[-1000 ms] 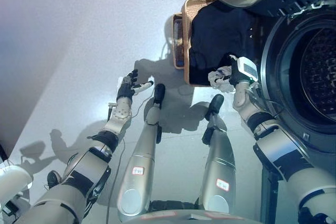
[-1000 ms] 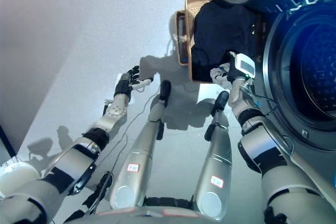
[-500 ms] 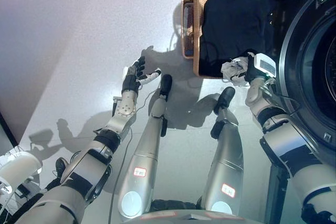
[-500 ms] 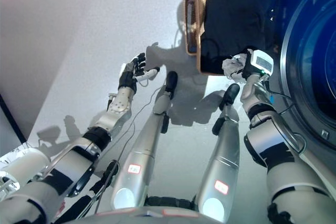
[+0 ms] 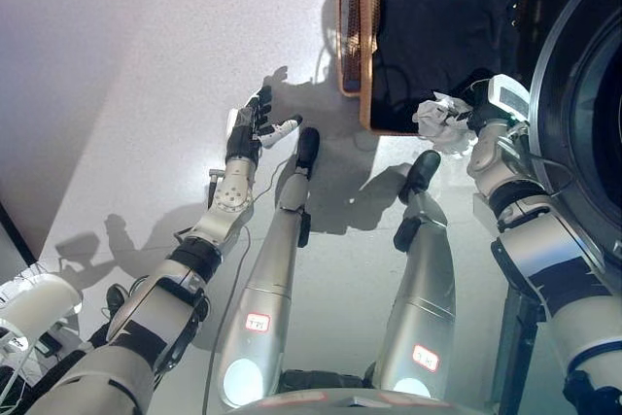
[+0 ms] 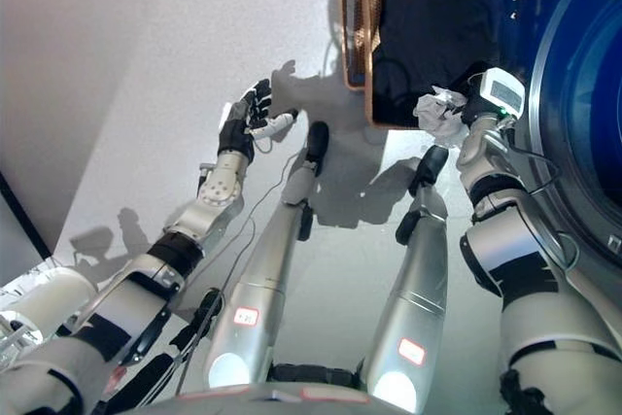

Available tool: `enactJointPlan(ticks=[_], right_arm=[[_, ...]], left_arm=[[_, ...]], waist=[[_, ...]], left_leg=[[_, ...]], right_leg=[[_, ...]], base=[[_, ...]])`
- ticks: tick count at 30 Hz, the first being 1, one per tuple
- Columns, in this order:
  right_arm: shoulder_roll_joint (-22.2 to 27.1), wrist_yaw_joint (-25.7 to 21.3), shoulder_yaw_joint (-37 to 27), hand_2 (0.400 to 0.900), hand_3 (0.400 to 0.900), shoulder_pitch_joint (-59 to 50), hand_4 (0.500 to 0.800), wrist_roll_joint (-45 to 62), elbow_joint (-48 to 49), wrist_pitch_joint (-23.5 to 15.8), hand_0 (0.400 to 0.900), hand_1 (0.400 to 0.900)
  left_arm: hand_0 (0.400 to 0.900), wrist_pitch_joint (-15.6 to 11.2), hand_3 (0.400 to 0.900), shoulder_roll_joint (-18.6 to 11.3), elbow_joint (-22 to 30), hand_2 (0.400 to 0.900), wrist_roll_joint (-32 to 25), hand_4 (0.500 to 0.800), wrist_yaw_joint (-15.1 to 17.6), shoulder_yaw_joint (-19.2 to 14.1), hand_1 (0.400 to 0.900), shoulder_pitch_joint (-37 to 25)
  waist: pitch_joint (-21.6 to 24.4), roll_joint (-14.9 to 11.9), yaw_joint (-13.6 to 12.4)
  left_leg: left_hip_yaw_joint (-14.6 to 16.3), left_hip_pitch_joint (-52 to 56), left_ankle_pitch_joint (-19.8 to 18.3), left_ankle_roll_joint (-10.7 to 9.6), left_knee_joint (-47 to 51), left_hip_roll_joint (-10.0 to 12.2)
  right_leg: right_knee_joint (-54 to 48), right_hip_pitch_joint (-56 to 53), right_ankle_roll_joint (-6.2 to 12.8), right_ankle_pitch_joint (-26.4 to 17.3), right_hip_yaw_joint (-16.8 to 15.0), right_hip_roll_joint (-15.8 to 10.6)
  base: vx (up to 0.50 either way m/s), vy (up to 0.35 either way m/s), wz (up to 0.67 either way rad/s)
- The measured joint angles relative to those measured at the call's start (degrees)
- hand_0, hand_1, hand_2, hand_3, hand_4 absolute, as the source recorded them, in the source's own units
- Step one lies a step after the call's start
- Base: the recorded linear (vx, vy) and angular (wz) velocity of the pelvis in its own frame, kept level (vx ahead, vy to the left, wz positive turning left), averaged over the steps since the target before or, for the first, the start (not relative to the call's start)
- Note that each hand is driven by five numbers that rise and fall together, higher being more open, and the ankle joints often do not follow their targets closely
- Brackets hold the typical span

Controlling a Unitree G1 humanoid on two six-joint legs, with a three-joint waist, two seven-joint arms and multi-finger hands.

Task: Put the clothes in the basket into the washing machine.

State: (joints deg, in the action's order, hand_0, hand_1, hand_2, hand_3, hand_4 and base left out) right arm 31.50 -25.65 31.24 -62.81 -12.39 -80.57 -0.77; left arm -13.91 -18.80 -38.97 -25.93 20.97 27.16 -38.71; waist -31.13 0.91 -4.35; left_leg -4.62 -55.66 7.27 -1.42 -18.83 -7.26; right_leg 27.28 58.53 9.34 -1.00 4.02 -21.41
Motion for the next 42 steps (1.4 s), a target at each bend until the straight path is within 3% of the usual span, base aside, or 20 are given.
enactJointPlan(ticks=[8,15,20,27,31,33,36,42], right_arm=[[0.0,0.1,-0.2,0.4,0.4,0.1,0.5,0.6,0.0,0.3,0.4,0.4],[-1.7,0.6,-5.1,0.4,0.4,4.9,0.5,6.0,2.5,-0.9,0.4,0.4],[-4.8,1.3,-12.5,0.4,0.4,12.2,0.5,18.8,6.7,-4.3,0.4,0.4],[-11.8,5.4,-23.7,0.4,0.4,21.9,0.5,42.6,10.6,-8.7,0.4,0.4],[-15.4,9.8,-26.2,0.4,0.4,27.4,0.5,53.8,11.2,-10.3,0.4,0.4],[-16.1,11.1,-28.5,0.4,0.4,29.8,0.5,59.0,10.7,-11.0,0.4,0.4],[-16.9,12.9,-33.5,0.4,0.4,32.1,0.5,66.5,10.8,-12.6,0.4,0.4],[-16.6,14.9,-40.1,0.4,0.4,33.8,0.5,77.1,11.0,-14.5,0.4,0.4]], left_arm=[[0.9,0.0,0.9,0.0,0.0,0.9,0.0,0.8,0.1,-0.3,0.9,0.2],[0.9,0.3,0.9,0.4,-3.0,0.9,0.0,0.8,0.2,-0.7,0.9,1.0],[0.9,0.3,0.9,0.8,-7.5,0.9,-0.1,0.8,0.7,-2.3,0.9,2.8],[0.9,1.7,0.9,2.3,-19.3,0.9,-0.6,0.8,0.0,-5.8,0.9,3.5],[0.9,1.6,0.9,1.8,-21.6,0.9,-1.1,0.8,-1.1,-8.0,0.9,4.9],[0.9,1.6,0.9,2.2,-22.0,0.9,-1.1,0.8,-1.6,-8.1,0.9,5.8],[0.9,1.6,0.9,2.3,-22.7,0.9,-1.1,0.8,-2.7,-8.5,0.9,7.2],[0.9,1.4,0.9,2.5,-22.6,0.9,-1.2,0.8,-3.5,-9.1,0.9,10.2]], waist=[[0.0,0.0,-0.1],[-0.2,-0.1,0.5],[-0.2,-0.3,2.9],[0.1,-2.2,5.4],[2.1,-4.6,6.3],[5.2,-5.4,6.7],[8.9,-5.7,7.8],[11.0,-5.0,8.0]], left_leg=[[0.1,0.0,0.1,0.2,-0.6,0.0],[0.0,4.2,-0.8,0.0,-1.0,0.1],[-0.2,11.5,-1.9,0.9,-0.6,0.7],[2.3,24.2,-2.9,1.4,3.3,3.2],[3.2,30.7,-4.0,0.9,5.3,4.4],[3.3,31.6,-4.3,0.5,6.5,4.5],[3.8,32.4,-4.4,0.7,7.2,4.4],[4.5,35.0,-5.2,0.9,7.6,4.3]], right_leg=[[0.2,-0.1,0.0,0.0,-0.1,0.0],[-0.5,-5.0,-0.01,0.0,0.3,0.2],[-3.9,-14.2,0.04,0.0,1.9,0.4],[-14.9,-29.2,0.27,-4.1,2.6,3.2],[-19.0,-36.0,-0.05,-4.2,2.9,4.4],[-20.2,-36.7,-0.02,-4.3,2.8,4.6],[-21.5,-37.5,0.21,-4.6,2.6,4.6],[-22.9,-40.0,0.35,-4.8,2.3,4.4]], base=[[0.0,0.0,-0.01],[0.03,-0.023,-0.08],[0.07,-0.043,-0.13],[0.12,-0.016,-0.23],[0.12,0.021,-0.14],[0.1,0.027,-0.15],[0.07,0.017,-0.11],[0.03,-0.012,0.02]])
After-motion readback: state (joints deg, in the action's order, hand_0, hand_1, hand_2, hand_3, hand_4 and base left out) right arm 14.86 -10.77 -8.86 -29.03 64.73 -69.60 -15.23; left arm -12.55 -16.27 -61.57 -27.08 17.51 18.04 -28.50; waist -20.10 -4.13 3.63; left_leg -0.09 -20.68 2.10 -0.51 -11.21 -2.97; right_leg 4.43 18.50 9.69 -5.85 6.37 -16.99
